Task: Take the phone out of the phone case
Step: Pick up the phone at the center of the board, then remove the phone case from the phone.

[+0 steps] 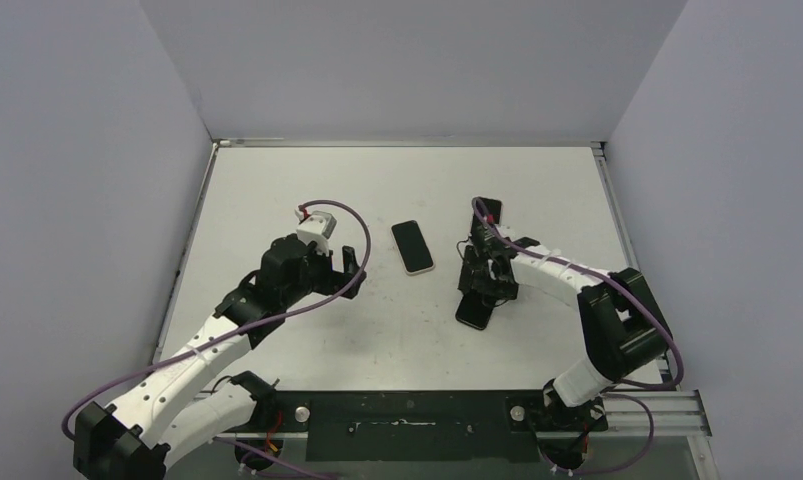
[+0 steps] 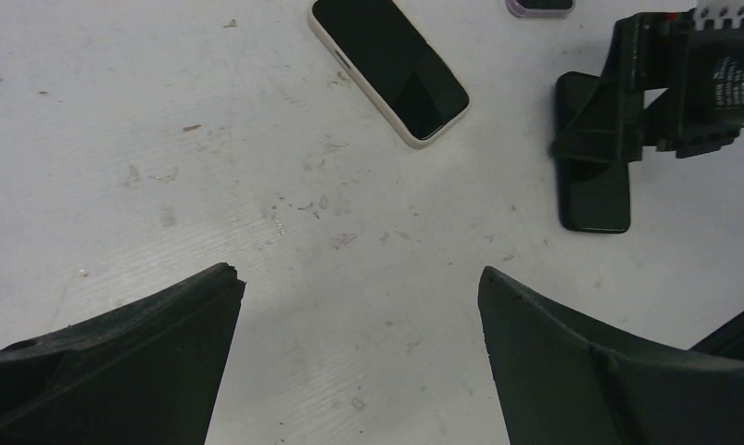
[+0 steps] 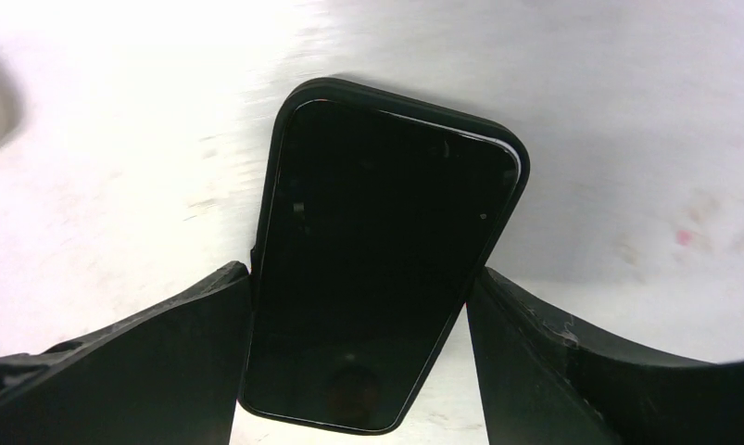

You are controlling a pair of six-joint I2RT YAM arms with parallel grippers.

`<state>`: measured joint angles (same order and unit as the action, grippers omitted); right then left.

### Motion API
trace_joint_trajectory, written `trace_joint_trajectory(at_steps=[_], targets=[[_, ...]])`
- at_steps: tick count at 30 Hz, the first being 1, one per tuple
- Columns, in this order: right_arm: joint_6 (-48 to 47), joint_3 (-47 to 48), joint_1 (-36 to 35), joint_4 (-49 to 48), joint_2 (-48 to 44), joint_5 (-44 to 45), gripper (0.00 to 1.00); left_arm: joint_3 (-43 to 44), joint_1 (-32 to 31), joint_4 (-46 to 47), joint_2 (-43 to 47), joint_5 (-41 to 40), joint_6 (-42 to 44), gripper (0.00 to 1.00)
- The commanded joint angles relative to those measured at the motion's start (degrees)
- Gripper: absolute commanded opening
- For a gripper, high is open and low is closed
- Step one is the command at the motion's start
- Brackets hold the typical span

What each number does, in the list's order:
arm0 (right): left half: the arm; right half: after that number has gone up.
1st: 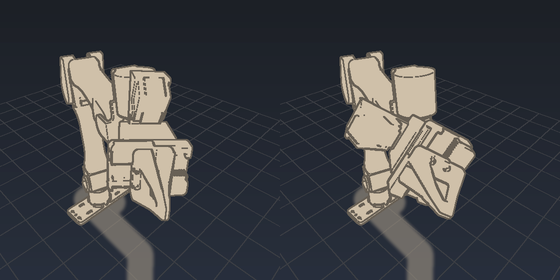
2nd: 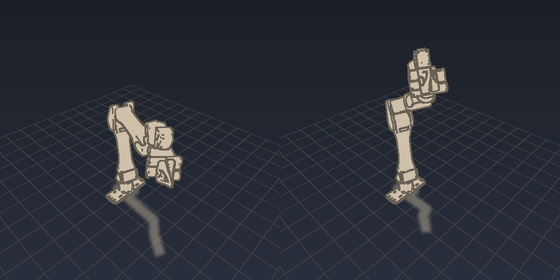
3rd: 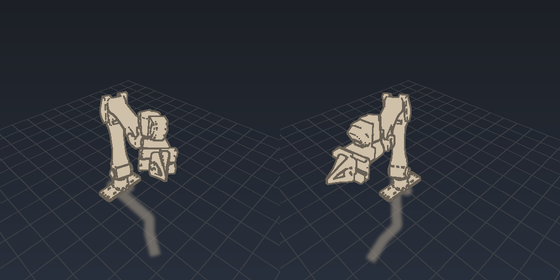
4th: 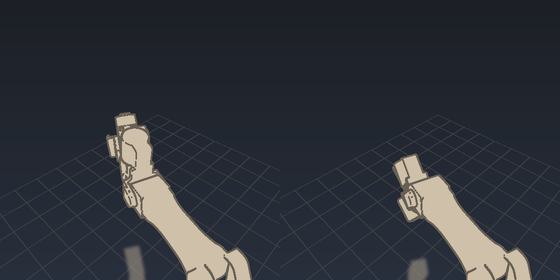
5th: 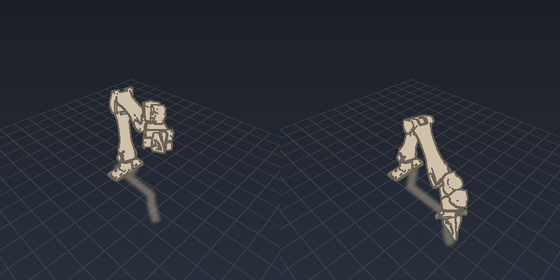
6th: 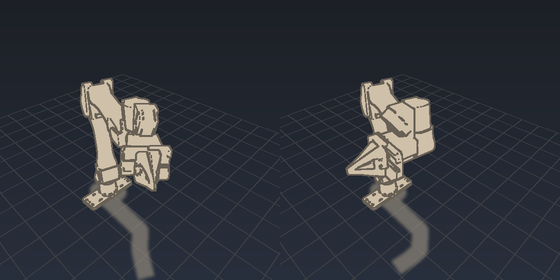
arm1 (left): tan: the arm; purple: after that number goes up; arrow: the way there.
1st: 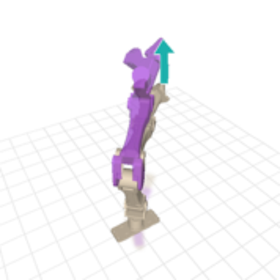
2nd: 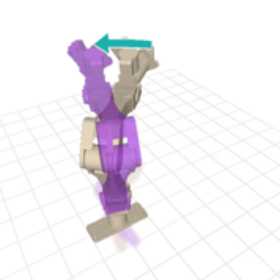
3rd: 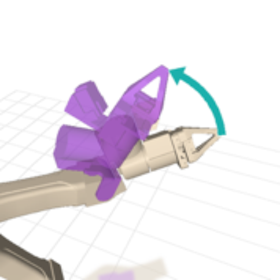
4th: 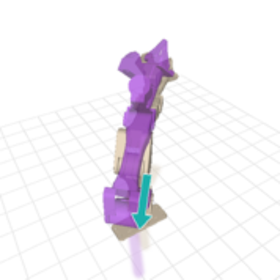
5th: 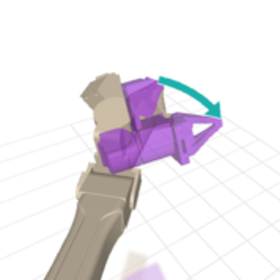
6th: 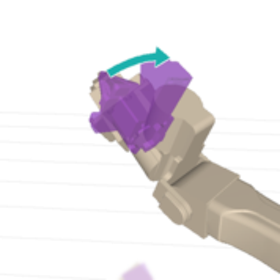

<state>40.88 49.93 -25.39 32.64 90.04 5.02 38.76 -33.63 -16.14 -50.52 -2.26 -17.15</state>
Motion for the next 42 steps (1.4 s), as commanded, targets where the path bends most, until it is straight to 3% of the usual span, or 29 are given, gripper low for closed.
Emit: trace_joint_trajectory(at_steps=[1, 4, 15, 25, 38, 42], targets=[[-11.4, 2.9, -4.4, -11.8, -3.3, -4.0, 0.13, 2.1, -0.1, 7.7, -2.9, 6.7, -8.1, 0.97], [-17.9, 2.3, -6.5, -17.2, -4.2, -8.0, 0.0, 2.0, 0.0, 9.7, -4.9, 8.3, -11.5, 0.97], [-31.1, -8.6, -12.8, -40.6, -14.7, -21.3, 0.0, 3.5, 1.7, 15.3, -11.4, 13.1, -22.4, 0.96], [-38.9, -9.7, -18.3, -46.9, -17.3, -24.3, 0.0, 6.8, 2.4, 22.6, -20.2, 21.9, -26.0, 0.85], [-40.4, -4.7, -20.0, -50.4, -13.8, -25.6, 0.0, 2.3, 0.8, 33.2, -26.3, 27.9, -33.3, 0.62], [-40.5, -4.2, -20.2, -51.6, -13.2, -26.1, 0.0, 2.3, 0.4, 35.6, -27.9, 29.4, -33.7, 0.47]])
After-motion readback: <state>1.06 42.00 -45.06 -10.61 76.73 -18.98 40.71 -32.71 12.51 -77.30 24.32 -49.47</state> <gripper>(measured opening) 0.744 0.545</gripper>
